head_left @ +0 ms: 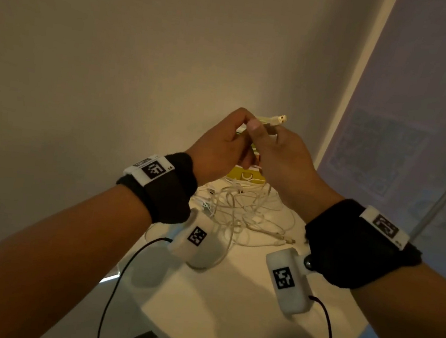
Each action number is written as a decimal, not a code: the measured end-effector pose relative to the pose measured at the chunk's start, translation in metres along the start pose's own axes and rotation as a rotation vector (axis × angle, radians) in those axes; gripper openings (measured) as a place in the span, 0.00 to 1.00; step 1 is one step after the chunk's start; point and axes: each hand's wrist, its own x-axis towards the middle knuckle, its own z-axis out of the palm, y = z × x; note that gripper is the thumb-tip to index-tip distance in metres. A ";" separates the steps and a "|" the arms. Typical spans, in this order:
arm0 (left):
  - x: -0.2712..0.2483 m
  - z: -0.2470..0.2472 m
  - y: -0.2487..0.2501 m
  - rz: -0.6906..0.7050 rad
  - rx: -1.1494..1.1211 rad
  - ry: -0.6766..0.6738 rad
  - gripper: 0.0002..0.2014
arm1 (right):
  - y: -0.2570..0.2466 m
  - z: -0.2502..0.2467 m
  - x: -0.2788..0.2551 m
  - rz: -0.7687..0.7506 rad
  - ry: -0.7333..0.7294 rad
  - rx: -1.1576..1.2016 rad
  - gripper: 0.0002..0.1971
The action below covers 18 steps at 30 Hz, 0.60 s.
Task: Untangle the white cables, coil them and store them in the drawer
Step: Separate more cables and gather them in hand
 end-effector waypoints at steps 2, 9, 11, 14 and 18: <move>0.001 0.003 0.003 -0.005 -0.008 -0.010 0.07 | -0.003 0.001 0.000 0.058 0.053 0.133 0.14; -0.007 0.016 -0.013 -0.096 -0.037 -0.201 0.11 | -0.005 -0.025 0.014 -0.004 0.348 0.227 0.13; -0.011 0.017 -0.021 -0.107 0.027 -0.210 0.16 | -0.010 -0.042 0.017 -0.043 0.388 0.370 0.13; -0.016 0.015 -0.031 -0.078 0.175 -0.203 0.15 | -0.022 -0.067 0.018 -0.142 0.466 0.549 0.14; -0.012 0.005 -0.040 -0.097 0.174 -0.125 0.13 | -0.024 -0.092 0.015 -0.398 0.564 0.305 0.10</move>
